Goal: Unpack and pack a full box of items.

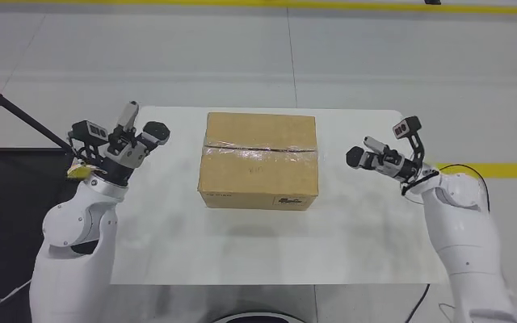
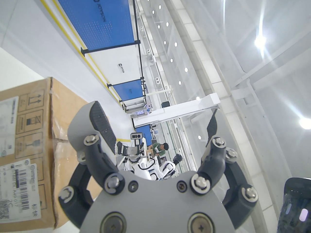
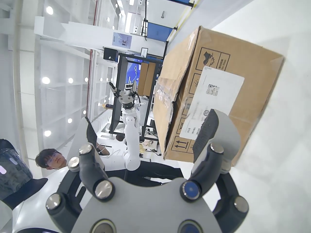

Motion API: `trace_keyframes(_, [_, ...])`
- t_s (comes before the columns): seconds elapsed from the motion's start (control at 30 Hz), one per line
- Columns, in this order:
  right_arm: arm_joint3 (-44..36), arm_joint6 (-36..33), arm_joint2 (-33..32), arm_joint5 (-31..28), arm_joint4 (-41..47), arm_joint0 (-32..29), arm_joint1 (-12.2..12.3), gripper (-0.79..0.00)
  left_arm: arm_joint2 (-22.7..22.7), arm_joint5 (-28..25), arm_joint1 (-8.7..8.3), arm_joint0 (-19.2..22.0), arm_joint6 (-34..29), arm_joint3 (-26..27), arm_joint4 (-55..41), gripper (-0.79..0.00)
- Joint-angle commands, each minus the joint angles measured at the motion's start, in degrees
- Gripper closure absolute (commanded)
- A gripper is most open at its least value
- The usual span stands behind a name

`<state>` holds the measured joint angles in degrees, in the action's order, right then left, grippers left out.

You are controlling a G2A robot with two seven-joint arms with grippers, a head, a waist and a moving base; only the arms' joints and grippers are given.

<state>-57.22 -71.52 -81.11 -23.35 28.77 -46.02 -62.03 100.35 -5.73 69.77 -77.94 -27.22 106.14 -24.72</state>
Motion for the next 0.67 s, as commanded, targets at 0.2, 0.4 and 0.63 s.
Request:
trace_keyframes(0.2, [-2.33,3.74,-3.06,-4.70,-2.21,-3.33,0.86,-0.785,2.39,-1.65,-0.12,-2.47,1.23,1.09,0.57,-0.785])
trace_keyframes(0.4, [-2.28,3.57,-3.00,-4.61,-2.09,-3.26,0.85,-0.785,2.34,-1.61,-0.12,-2.42,1.20,1.06,0.55,-0.784])
trace_keyframes(0.63, [-2.28,3.57,-3.00,-4.60,-2.09,-3.26,0.85,-0.785,2.34,-1.61,-0.12,-2.42,1.20,1.06,0.55,-0.785])
